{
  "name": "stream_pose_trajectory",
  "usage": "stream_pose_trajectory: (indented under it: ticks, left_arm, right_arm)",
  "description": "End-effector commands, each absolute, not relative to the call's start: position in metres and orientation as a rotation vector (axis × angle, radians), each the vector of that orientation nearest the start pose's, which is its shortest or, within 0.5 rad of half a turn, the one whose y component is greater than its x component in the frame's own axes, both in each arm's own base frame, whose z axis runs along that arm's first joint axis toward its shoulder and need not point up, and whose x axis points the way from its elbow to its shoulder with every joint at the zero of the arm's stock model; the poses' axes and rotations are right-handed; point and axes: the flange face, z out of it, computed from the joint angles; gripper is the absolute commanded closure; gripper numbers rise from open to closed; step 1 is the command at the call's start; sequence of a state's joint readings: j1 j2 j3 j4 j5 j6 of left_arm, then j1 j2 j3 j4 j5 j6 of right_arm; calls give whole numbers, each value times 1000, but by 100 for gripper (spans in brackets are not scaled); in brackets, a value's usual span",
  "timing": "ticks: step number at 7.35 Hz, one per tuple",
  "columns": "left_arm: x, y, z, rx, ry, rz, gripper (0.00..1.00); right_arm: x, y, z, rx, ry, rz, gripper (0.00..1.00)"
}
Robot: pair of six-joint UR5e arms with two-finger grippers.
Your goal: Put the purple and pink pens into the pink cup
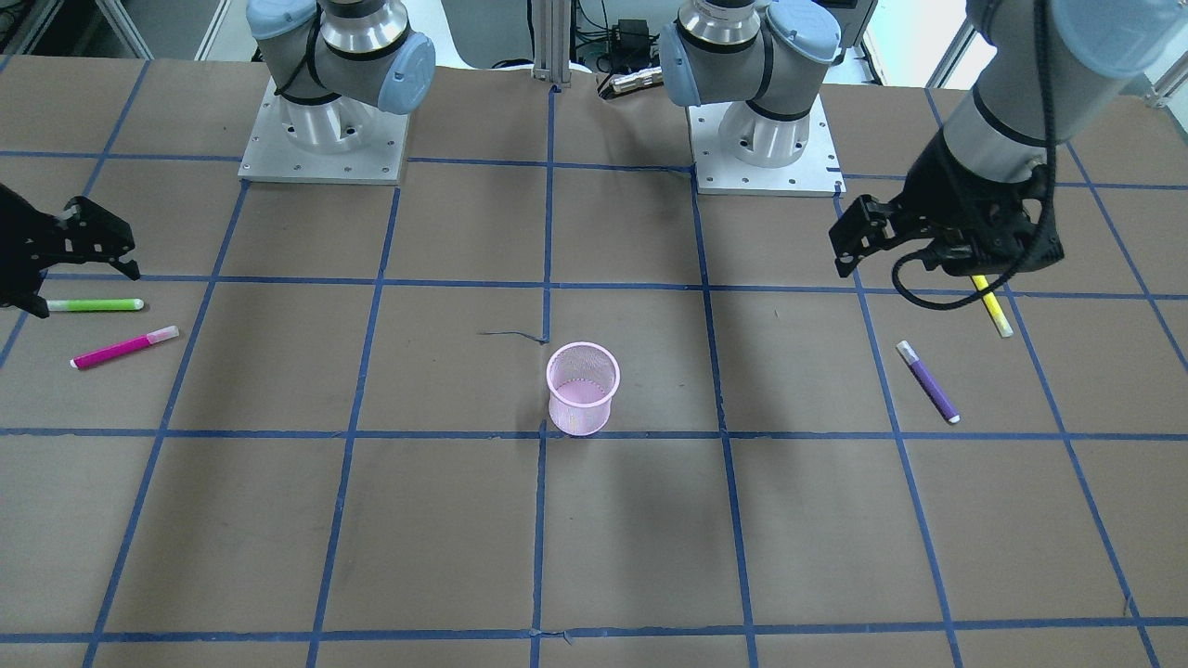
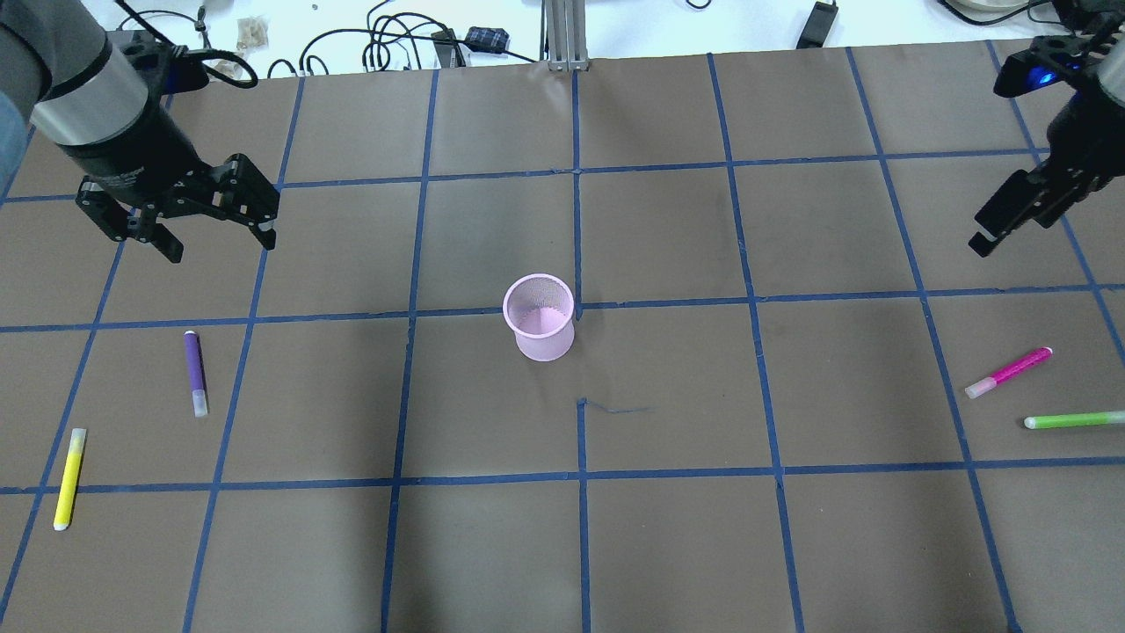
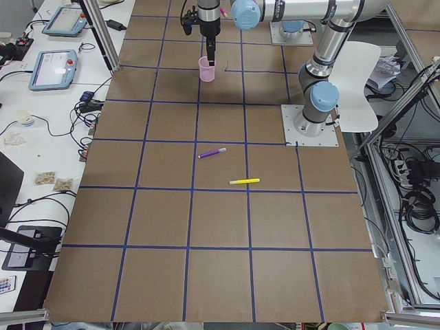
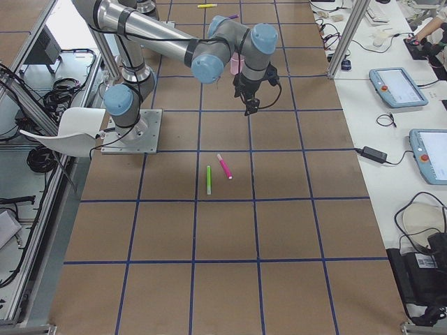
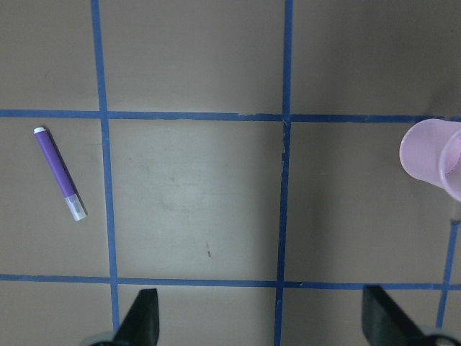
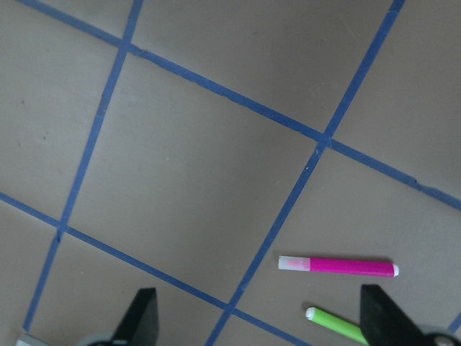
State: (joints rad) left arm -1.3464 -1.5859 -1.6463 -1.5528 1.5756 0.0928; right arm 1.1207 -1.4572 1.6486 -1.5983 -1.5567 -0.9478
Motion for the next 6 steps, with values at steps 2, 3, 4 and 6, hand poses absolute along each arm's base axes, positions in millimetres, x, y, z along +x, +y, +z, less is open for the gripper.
stream_pose_trajectory:
  ticks: [2, 3, 4, 6]
  left_arm:
    - [74, -529, 377, -423, 3107, 22, 0]
    - [90, -537, 345, -443, 3101, 4, 0]
    - [100, -539, 314, -449, 3097, 18, 0]
    - [164, -536, 272, -615, 3086, 96, 0]
  right_arm:
    - [-187, -518, 352, -1255, 2641, 135, 0]
    - [-212, -516, 331, -1402, 2518, 117, 0]
    - [-233, -521, 304, -1597, 2370, 83, 0]
    - [-260, -529, 247, -1948, 2020, 9, 0]
